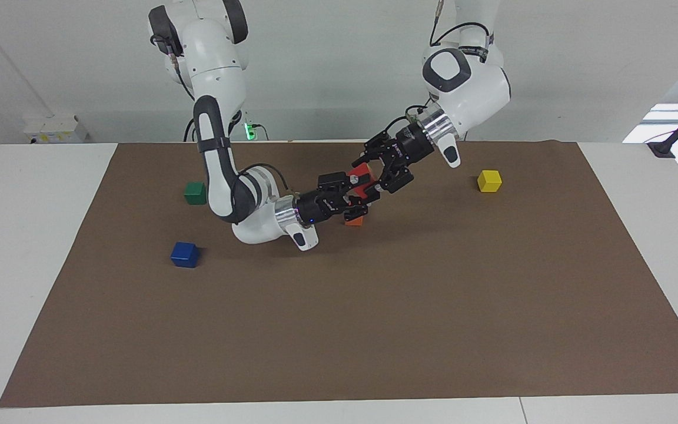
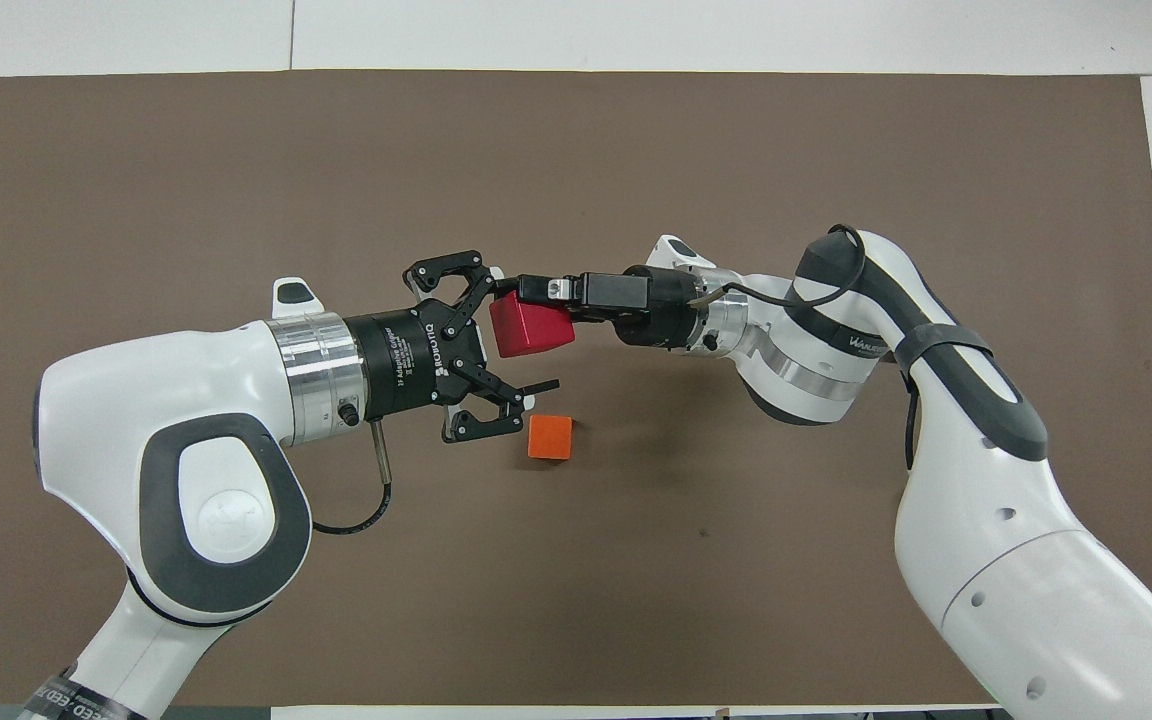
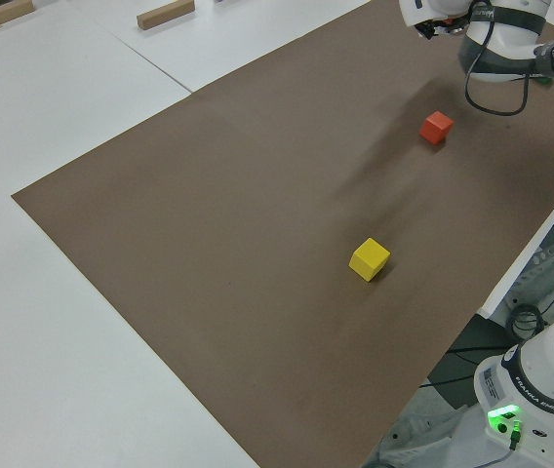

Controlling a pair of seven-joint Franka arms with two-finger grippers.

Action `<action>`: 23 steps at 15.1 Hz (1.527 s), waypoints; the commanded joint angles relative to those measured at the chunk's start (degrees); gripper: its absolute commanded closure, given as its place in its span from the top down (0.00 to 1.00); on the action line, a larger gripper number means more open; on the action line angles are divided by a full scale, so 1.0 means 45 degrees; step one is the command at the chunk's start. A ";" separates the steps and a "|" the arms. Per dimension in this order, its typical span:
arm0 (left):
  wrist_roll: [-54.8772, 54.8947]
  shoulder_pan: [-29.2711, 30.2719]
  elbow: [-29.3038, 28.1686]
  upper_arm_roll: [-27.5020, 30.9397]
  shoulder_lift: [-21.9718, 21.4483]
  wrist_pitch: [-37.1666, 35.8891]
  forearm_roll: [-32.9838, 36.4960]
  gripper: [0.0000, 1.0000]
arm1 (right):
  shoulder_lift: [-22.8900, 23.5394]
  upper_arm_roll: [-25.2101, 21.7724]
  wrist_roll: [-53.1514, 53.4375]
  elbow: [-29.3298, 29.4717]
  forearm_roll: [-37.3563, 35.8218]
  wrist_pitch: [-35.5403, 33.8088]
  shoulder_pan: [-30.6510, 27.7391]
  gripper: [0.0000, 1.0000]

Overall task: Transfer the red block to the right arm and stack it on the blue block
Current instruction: 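Close the right gripper on the red cube held by the left gripper, then pull the red cube away with the right gripper while the left gripper opens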

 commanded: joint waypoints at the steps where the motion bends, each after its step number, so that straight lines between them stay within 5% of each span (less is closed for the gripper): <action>1: 0.0197 0.0211 -0.0045 0.0083 -0.0102 0.0122 -0.0153 1.00 | -0.0313 0.0108 0.0334 -0.0068 0.0011 0.0422 -0.0039 0.00; 7: 0.0178 0.1968 0.0265 0.0122 -0.0122 -0.0930 -0.0133 1.00 | -0.0703 0.0031 0.1581 -0.0068 -0.0261 0.0598 -0.0273 0.00; 12: 0.1053 0.4329 0.0286 0.0161 -0.0218 -0.3096 0.0353 1.00 | -0.1562 -0.0087 0.3162 0.0049 -0.2251 0.1592 -0.1034 0.00; 19: 0.3473 0.6303 0.1573 0.0161 0.0132 -0.5733 0.4176 1.00 | -0.3026 -0.0106 0.6754 0.0615 -0.6875 0.4735 -0.1816 0.00; 23: 0.5506 0.7185 0.2042 0.0161 0.0289 -0.6714 0.6499 1.00 | -0.4100 -0.0223 0.8885 0.0732 -1.0740 0.5207 -0.2634 0.00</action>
